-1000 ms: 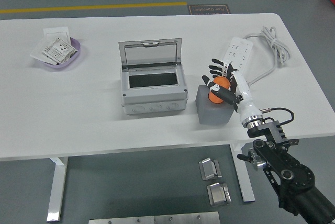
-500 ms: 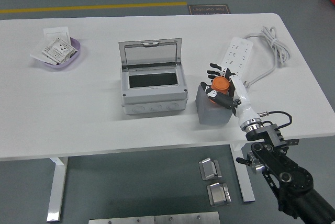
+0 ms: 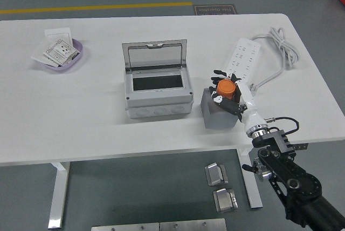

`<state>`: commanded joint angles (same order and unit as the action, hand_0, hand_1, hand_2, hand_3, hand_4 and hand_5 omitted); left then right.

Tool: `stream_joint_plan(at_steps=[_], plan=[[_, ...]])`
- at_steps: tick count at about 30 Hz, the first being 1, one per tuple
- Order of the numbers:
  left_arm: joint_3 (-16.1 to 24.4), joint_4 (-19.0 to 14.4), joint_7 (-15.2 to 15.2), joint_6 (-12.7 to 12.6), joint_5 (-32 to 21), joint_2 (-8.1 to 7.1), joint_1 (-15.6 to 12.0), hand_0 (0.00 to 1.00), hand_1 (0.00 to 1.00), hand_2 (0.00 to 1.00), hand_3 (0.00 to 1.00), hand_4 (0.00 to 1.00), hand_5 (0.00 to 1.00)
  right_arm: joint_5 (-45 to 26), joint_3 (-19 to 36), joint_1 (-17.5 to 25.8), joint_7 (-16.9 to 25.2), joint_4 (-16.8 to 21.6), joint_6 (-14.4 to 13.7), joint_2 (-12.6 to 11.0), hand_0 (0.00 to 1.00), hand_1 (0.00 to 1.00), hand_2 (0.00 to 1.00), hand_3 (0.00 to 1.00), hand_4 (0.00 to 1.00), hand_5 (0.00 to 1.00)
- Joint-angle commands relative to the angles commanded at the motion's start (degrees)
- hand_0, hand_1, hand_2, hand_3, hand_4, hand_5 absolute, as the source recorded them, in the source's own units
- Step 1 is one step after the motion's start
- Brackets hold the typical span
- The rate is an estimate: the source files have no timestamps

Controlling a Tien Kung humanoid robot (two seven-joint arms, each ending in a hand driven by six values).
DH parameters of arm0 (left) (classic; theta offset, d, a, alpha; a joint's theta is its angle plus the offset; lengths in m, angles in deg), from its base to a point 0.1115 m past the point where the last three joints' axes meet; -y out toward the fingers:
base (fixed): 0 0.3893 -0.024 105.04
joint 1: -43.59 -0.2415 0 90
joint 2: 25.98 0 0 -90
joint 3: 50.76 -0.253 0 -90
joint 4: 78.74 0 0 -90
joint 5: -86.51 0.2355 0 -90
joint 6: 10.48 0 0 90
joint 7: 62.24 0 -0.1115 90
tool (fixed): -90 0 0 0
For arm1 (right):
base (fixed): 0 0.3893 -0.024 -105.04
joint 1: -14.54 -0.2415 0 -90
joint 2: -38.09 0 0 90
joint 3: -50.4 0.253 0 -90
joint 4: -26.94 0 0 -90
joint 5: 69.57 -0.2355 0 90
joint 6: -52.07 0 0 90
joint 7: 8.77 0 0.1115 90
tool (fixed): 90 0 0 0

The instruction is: Pick up the cylinder from the cube,place it in the box,flap close box

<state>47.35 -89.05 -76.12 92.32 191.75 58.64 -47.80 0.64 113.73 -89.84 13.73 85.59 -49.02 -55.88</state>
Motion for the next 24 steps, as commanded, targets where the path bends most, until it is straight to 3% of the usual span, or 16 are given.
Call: stream_joint_plan(at_steps=[3, 4, 9, 10, 15, 16, 21, 22, 24], plan=[[-0.07, 0.00, 0.06, -0.03, -0.10, 0.03, 0.03, 0.734, 0.766, 0.749, 0.871, 0.870, 0.519, -0.88, -0.38, 0.00, -0.04, -0.08, 0.37, 0.01, 0.719, 0.704, 0.671, 0.683, 0.562, 0.020], [-0.15, 0.00, 0.09, -0.04, -0.19, 0.04, 0.04, 0.734, 0.765, 0.748, 0.871, 0.870, 0.516, -1.21, -0.52, 0.00, -0.06, -0.08, 0.47, 0.02, 0.719, 0.701, 0.635, 0.636, 0.347, 0.050], [-0.48, 0.00, 0.18, -0.07, -0.58, 0.07, 0.04, 0.734, 0.765, 0.748, 0.871, 0.870, 0.516, -2.71, -1.11, 0.04, -0.15, 0.07, 0.69, 0.07, 0.719, 0.701, 0.635, 0.636, 0.347, 0.050], [-0.55, 0.00, 0.19, -0.08, -0.68, 0.07, 0.03, 0.734, 0.763, 0.748, 0.869, 0.870, 0.515, -3.11, -1.23, 0.05, -0.19, 0.11, 0.72, 0.08, 0.702, 0.630, 0.556, 0.506, 0.002, 0.119], [-0.86, 0.00, 0.26, -0.09, -1.11, 0.10, 0.02, 0.734, 0.763, 0.748, 0.869, 0.870, 0.515, -4.49, -1.50, 0.01, -0.44, 0.28, 0.65, 0.05, 0.702, 0.630, 0.556, 0.506, 0.002, 0.119], [-0.92, 0.00, 0.27, -0.10, -1.20, 0.10, 0.02, 0.733, 0.764, 0.747, 0.867, 0.869, 0.514, -4.64, -1.52, 0.01, -0.50, 0.32, 0.61, 0.04, 0.656, 0.554, 0.504, 0.422, 0.002, 0.067], [-1.19, 0.00, 0.36, -0.16, -1.62, 0.14, 0.02, 0.733, 0.764, 0.747, 0.867, 0.869, 0.514, -4.88, -1.56, -0.17, -0.81, 0.84, 0.31, -0.14, 0.656, 0.554, 0.504, 0.422, 0.002, 0.067], [-1.24, 0.00, 0.37, -0.17, -1.70, 0.15, 0.01, 0.733, 0.763, 0.745, 0.864, 0.868, 0.513, -4.84, -1.54, -0.24, -0.86, 0.98, 0.25, -0.19, 0.624, 0.498, 0.457, 0.360, 0.002, 0.002], [-1.27, 0.00, 0.37, -0.18, -1.76, 0.15, 0.00, 0.733, 0.763, 0.745, 0.864, 0.868, 0.513, -4.77, -1.53, -0.41, -0.91, 1.26, 0.15, -0.32, 0.624, 0.498, 0.457, 0.360, 0.002, 0.002]])
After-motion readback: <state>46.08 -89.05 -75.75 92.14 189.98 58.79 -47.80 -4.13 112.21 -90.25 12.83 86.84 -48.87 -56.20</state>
